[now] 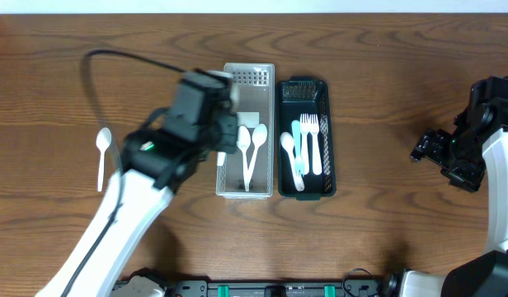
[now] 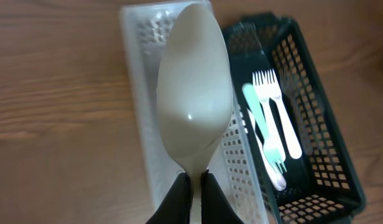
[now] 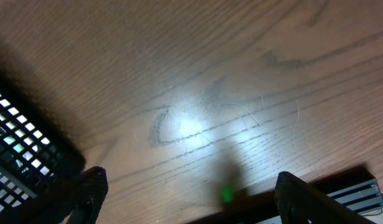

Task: Pack container
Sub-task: 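Carry the spoon with the left gripper and release it in the clear basket, then move the left gripper to the last white spoon and grasp it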

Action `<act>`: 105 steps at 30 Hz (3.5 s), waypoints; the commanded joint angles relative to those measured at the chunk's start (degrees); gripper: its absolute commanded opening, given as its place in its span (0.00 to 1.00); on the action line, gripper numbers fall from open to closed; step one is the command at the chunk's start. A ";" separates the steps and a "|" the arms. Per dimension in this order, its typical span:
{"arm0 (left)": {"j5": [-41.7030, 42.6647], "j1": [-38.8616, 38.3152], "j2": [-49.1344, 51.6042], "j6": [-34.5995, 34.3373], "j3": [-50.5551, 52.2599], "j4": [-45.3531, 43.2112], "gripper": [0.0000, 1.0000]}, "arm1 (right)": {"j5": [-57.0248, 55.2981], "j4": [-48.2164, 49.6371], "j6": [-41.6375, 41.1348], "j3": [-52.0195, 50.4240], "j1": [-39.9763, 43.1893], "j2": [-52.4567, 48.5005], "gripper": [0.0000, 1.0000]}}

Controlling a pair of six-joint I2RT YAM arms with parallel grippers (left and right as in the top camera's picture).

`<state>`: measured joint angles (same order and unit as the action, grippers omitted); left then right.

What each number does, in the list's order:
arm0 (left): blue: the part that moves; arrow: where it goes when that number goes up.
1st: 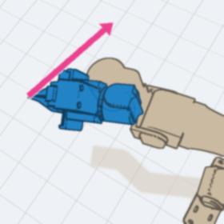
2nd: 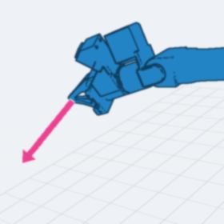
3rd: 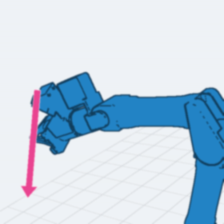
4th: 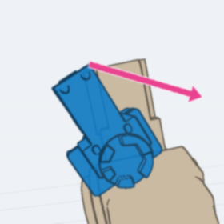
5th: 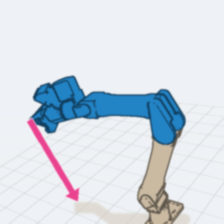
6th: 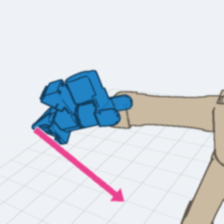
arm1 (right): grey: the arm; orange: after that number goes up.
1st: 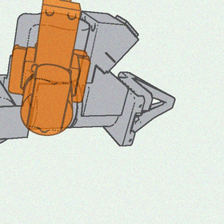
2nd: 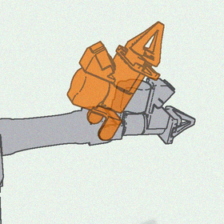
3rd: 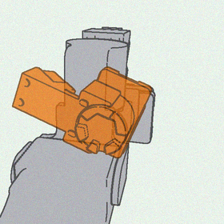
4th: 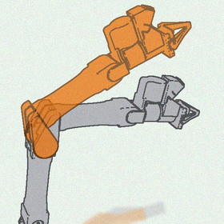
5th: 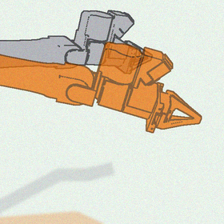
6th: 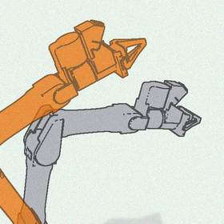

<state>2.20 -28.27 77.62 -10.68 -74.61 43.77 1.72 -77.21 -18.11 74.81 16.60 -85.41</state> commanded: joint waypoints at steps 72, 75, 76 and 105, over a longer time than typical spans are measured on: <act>2.49 51.71 40.83 35.71 -7.89 7.37 0.90 | -0.42 2.01 2.38 -0.11 0.26 1.14 0.92; 2.84 51.74 40.85 36.63 -5.86 5.70 0.95 | -0.42 2.01 2.38 -0.11 0.26 1.14 0.92; 2.84 51.74 40.92 36.61 -5.09 4.87 0.95 | -0.42 2.01 2.38 -0.11 0.26 1.14 0.92; 3.23 51.71 41.11 35.63 -1.88 0.90 0.09 | -0.42 1.97 2.38 -0.11 0.26 1.14 0.92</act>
<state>4.58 23.42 117.23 25.26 -78.24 44.58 1.67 -75.35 -16.43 74.81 16.60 -85.34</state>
